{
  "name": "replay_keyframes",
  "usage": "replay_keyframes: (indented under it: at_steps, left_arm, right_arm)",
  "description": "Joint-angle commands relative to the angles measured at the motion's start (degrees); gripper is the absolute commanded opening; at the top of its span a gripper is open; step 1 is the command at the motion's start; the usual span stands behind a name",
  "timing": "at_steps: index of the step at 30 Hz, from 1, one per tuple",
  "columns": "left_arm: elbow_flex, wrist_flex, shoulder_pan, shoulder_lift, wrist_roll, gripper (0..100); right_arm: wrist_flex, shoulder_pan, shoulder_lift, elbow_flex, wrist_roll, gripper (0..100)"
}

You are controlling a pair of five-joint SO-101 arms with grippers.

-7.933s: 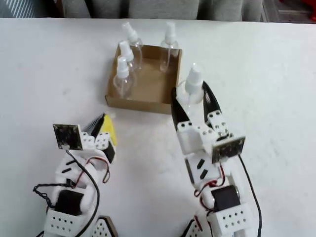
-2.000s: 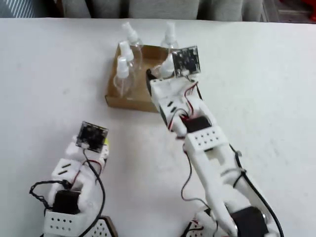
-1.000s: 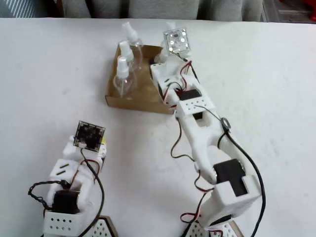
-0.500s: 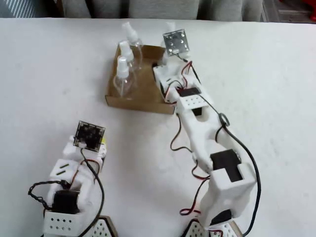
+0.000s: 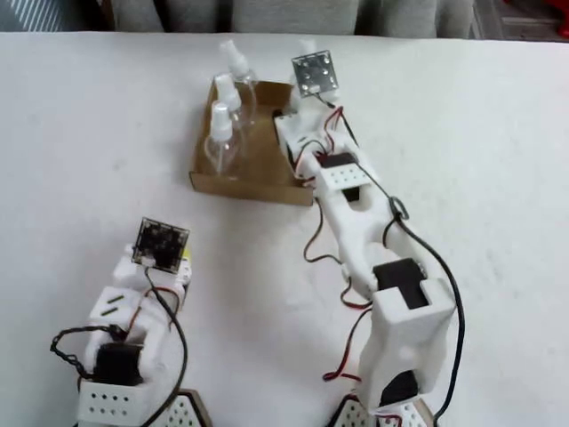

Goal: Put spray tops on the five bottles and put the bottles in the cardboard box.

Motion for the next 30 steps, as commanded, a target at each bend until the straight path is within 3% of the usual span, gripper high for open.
replay_keyframes:
  at_steps: [1,8,20,26,30]
  left_arm:
    - [-1.9,-0.3,-0.4,-0.7,-0.4,2]
    - [-1.8,-0.3,-0.4,-0.7,-0.4,2]
    - [-0.1,-3.6,-0.4,-0.7,-0.4,2]
    - [-0.1,-3.7,-0.4,-0.7,-0.4,2]
    - [-0.1,-3.7,-0.4,-0.7,-0.4,2]
  right_arm:
    - [-0.7,0.5,-0.1,-1.7,0.6,1.8]
    - [0.9,0.2,0.4,-1.3,6.0,5.9]
    - [2.8,0.2,0.2,-1.5,6.1,8.8]
    - [2.9,0.2,0.2,-1.4,6.1,22.8]
    - [2.9,0.2,0.2,-1.4,6.1,24.6]
